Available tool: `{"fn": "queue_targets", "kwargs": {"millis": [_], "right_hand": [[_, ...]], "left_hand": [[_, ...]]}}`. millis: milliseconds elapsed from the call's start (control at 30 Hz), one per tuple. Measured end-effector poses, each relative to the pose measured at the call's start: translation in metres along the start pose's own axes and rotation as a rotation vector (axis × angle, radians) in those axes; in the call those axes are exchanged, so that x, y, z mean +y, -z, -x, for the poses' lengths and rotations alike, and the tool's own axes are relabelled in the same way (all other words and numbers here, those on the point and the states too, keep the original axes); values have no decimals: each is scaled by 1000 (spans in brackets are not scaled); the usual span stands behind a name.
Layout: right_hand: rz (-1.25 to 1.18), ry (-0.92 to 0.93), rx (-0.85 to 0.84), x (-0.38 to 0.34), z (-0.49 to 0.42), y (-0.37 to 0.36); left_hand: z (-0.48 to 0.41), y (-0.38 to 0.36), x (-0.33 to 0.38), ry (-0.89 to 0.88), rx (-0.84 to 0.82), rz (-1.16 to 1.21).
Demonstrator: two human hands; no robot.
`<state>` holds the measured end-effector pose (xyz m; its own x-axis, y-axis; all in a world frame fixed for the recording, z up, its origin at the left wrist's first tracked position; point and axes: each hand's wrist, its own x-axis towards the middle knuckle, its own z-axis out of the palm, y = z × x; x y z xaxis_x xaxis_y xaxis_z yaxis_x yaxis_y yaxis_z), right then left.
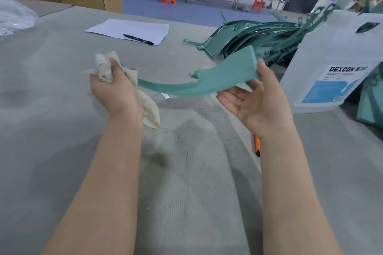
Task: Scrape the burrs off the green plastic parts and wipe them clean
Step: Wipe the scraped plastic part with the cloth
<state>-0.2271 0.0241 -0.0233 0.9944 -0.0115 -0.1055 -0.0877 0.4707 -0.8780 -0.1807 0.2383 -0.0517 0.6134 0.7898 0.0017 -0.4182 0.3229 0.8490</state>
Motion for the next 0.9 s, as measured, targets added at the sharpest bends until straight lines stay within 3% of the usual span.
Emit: {"fn": "queue_targets", "kwargs": {"millis": [167, 367, 600, 800, 900], "right_hand": [[116, 79, 56, 12, -5, -6], [154, 14, 180, 20, -8, -8], [369, 367, 254, 18, -4, -5], [348, 436, 302, 16, 0, -3], [301, 480, 297, 15, 1, -6]], "left_hand": [[16, -5, -1, -38, -99, -4], [19, -5, 5, 27, -109, 76], [15, -1, -6, 172, -182, -9], [15, -1, -6, 186, -167, -15], [13, 0, -6, 346, -165, 70]]}}
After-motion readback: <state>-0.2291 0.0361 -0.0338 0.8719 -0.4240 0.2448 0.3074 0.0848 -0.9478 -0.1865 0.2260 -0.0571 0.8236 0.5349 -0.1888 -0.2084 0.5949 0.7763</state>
